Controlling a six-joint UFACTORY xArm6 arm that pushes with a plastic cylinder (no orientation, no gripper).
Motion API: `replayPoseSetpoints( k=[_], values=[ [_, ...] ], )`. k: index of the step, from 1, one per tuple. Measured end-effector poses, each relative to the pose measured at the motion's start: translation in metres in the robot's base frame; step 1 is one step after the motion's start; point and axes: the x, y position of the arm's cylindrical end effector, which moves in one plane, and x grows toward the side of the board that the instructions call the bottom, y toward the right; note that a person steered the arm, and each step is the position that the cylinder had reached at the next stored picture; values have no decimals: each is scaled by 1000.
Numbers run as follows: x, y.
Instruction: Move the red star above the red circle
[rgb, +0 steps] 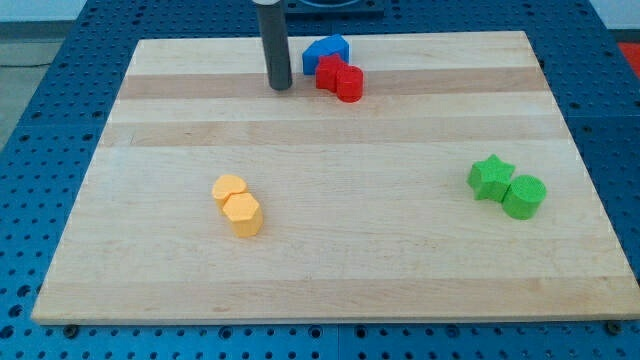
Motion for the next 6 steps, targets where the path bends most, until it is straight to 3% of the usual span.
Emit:
replayPoseSetpoints(
  k=[4,6],
  values=[
    [-11,125],
    [-13,145]
  ],
)
